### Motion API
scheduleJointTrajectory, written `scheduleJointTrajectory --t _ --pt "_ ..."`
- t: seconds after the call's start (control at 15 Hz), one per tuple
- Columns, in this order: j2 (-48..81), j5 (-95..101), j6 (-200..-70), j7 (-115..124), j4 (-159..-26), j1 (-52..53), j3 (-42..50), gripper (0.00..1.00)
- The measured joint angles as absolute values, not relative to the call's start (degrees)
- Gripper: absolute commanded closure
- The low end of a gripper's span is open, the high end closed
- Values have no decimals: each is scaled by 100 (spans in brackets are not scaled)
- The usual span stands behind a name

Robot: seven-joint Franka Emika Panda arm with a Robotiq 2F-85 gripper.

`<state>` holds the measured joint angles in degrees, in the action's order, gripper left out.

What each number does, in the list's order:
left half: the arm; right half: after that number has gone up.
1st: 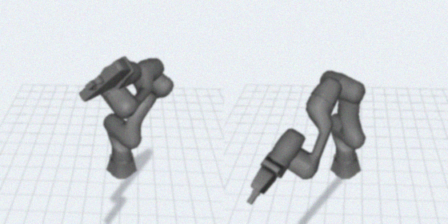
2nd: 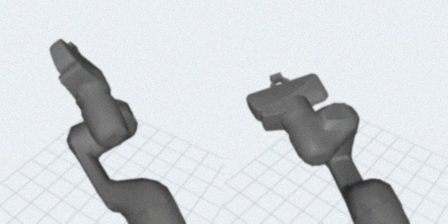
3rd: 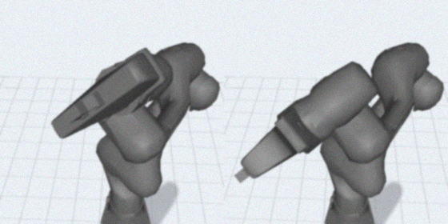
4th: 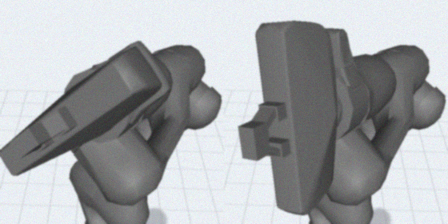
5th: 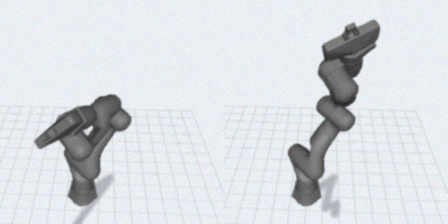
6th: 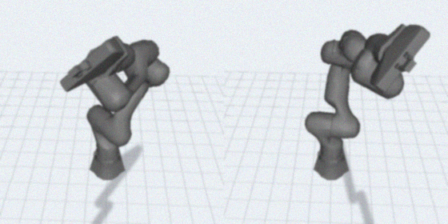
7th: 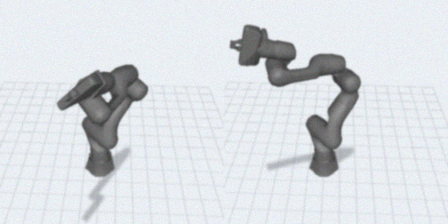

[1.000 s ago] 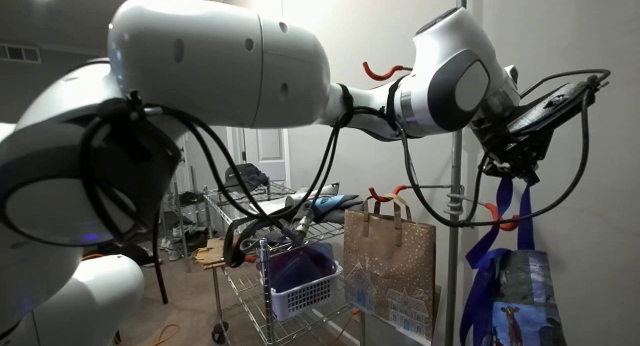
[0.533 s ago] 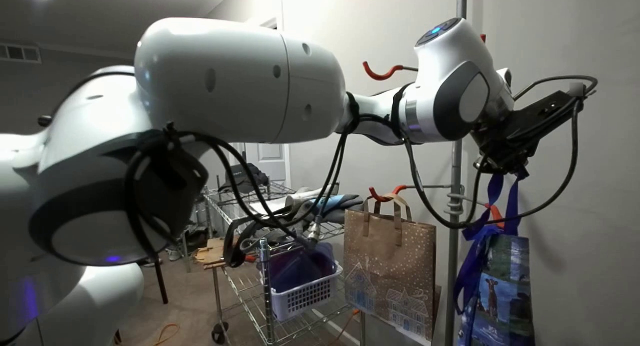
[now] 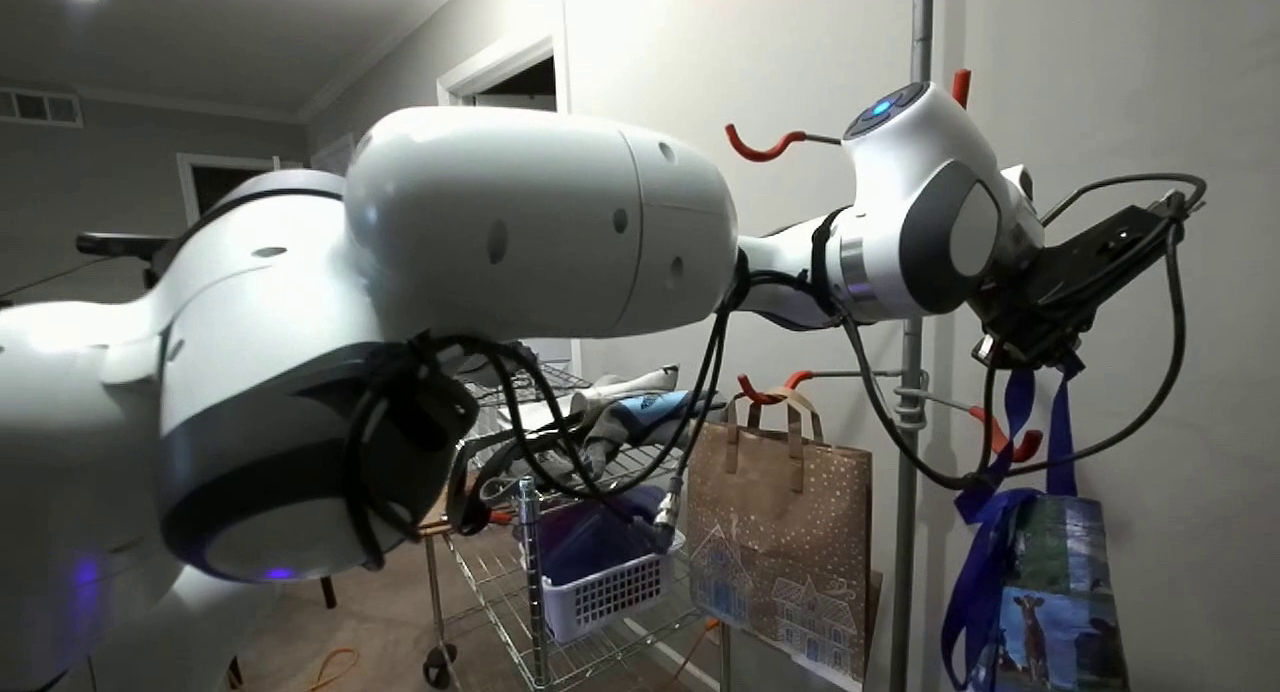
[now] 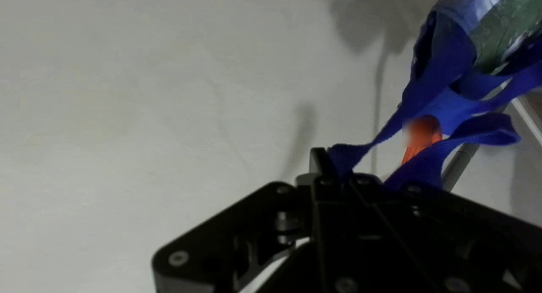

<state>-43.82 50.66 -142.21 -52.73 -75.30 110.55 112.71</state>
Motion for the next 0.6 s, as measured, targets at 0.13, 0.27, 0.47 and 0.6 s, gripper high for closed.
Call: scheduleJointTrajectory --t 0.13,0.27,0.47,0.6 --pt "-4520 5111 -14217 -5273 -7384 11183 11216 100" --pt "-4647 5112 -14217 -5279 -7263 11285 11126 100" --pt "-4794 5112 -14217 -5343 -7129 11383 10999 100" --pt "-4864 5138 -14217 -5399 -7043 11423 10953 100"
